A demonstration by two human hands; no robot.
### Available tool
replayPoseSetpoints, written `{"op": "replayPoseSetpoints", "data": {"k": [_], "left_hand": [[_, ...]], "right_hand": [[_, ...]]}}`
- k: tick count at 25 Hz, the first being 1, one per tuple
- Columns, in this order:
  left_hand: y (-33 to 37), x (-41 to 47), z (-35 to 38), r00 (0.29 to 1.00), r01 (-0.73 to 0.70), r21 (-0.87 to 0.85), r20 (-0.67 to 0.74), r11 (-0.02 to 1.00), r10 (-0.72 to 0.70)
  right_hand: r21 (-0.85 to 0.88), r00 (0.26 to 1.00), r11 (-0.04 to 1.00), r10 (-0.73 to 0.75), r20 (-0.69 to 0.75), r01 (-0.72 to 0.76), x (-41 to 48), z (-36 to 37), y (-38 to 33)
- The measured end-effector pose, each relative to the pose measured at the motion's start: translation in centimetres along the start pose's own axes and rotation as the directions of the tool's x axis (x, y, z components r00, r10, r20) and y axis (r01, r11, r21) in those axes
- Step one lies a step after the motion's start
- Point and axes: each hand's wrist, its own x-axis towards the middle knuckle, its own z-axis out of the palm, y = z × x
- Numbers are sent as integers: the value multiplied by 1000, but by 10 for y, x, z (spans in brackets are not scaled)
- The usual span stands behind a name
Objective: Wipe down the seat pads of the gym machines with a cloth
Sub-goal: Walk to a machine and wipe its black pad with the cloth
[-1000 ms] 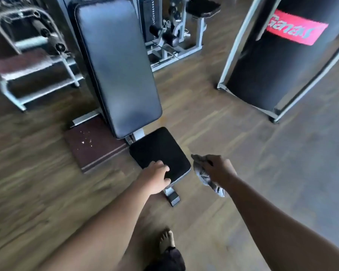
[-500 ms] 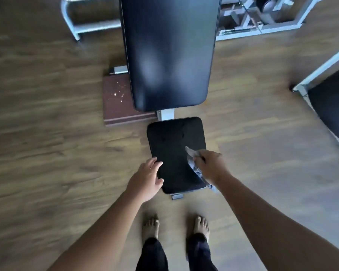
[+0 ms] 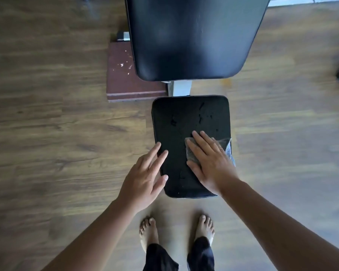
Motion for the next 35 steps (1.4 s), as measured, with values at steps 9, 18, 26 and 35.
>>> {"op": "replayPoseSetpoints", "data": {"k": [9, 18, 26, 35], "left_hand": [[-1, 2, 8, 1000, -16, -69, -12, 997, 15], [9, 17, 17, 973, 110, -112, -189, 988, -130], [27, 7, 33, 959, 169, -118, -210, 979, -191], [18, 8, 37, 970, 112, -100, -207, 989, -131]], "right_hand": [[180, 932, 974, 191, -307, -140, 63, -2, 35], [253, 976, 963, -32, -215, 87, 13, 11, 8], [87, 970, 991, 121, -211, -105, 46, 9, 2], [57, 929, 957, 290, -229, -284, 99, 1, 20]]}}
